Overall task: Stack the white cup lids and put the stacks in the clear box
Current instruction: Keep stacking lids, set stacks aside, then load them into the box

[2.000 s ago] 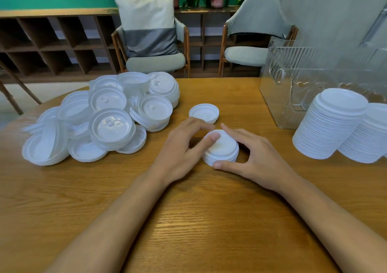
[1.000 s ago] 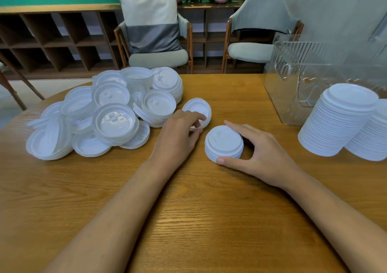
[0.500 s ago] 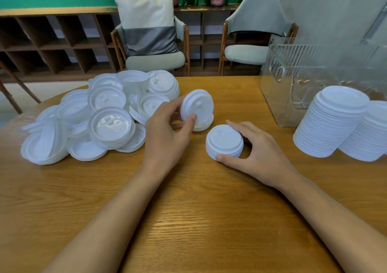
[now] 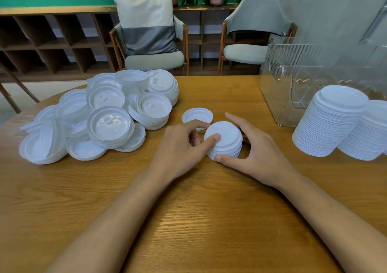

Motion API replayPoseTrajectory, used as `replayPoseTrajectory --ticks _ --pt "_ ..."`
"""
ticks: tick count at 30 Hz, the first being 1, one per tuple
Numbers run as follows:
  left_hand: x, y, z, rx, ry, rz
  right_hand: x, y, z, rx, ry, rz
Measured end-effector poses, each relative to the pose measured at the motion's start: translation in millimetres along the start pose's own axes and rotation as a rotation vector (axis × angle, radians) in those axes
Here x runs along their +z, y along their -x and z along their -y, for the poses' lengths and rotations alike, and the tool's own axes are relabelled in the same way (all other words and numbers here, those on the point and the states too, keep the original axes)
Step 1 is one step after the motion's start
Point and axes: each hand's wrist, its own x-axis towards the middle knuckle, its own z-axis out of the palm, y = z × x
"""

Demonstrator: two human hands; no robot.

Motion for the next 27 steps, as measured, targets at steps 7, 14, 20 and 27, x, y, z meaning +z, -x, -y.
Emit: replayPoseTrajectory --ticks 7,14,20,27 --pt "5 2 -1 0.028 0.027 0.003 1 1 0 -0.016 0.008 -0.006" --pt "9 3 -3 0.023 0.091 0.026 0 0 -1 0.001 -0.002 0.047" --pt "9 3 3 0.013 0.074 0.066 0 0 0 0.008 -0.019 0.071" --pt "3 -7 22 0.198 -0.06 -0.073 0 0 3 0.021 0.029 0.042"
